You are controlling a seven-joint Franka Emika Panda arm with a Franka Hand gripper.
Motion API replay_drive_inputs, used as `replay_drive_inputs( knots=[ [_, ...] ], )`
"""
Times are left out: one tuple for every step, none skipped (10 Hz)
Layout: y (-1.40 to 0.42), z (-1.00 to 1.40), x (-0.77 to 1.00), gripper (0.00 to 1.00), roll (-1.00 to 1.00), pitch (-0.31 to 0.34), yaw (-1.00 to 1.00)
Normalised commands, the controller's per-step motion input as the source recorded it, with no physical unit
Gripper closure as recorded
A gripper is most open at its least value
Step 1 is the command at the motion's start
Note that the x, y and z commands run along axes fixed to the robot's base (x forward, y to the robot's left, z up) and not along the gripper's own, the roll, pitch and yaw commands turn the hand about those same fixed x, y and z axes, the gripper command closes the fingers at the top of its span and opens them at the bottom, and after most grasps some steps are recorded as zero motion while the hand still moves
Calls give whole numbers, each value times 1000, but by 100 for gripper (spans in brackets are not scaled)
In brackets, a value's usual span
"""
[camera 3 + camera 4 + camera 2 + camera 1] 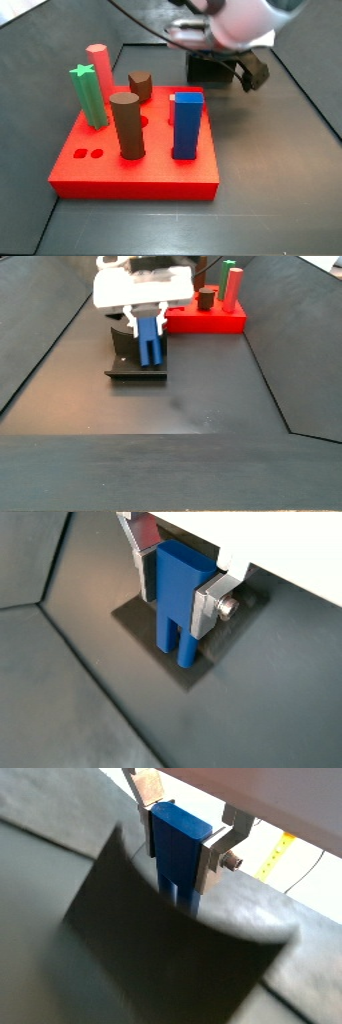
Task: Pick up the square-circle object. Move up. Rotate the square-circle object. Place the square-circle object on the fixture. Regrasp the square-circle object. Move to above the board. Insert the square-circle object.
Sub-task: Rotate the square-circle object.
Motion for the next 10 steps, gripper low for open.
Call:
replay_drive_inputs(
  knots=[
    [90, 1000, -794, 100, -74, -64, 18],
    [86, 1000, -796, 100, -76, -69, 12],
    [84, 1000, -801, 100, -77, -68, 4],
    [79, 1000, -803, 100, -78, -68, -6],
    [72, 1000, -803, 100, -82, -60, -19],
    [67, 1000, -795, 100, -84, -53, -28],
    [62, 1000, -789, 100, -86, -47, -34],
    [54, 1000, -770, 100, -85, -33, -45],
    [47, 1000, -744, 100, -83, -20, -47],
    [30, 920, -637, 100, -81, 4, -49]
  ],
)
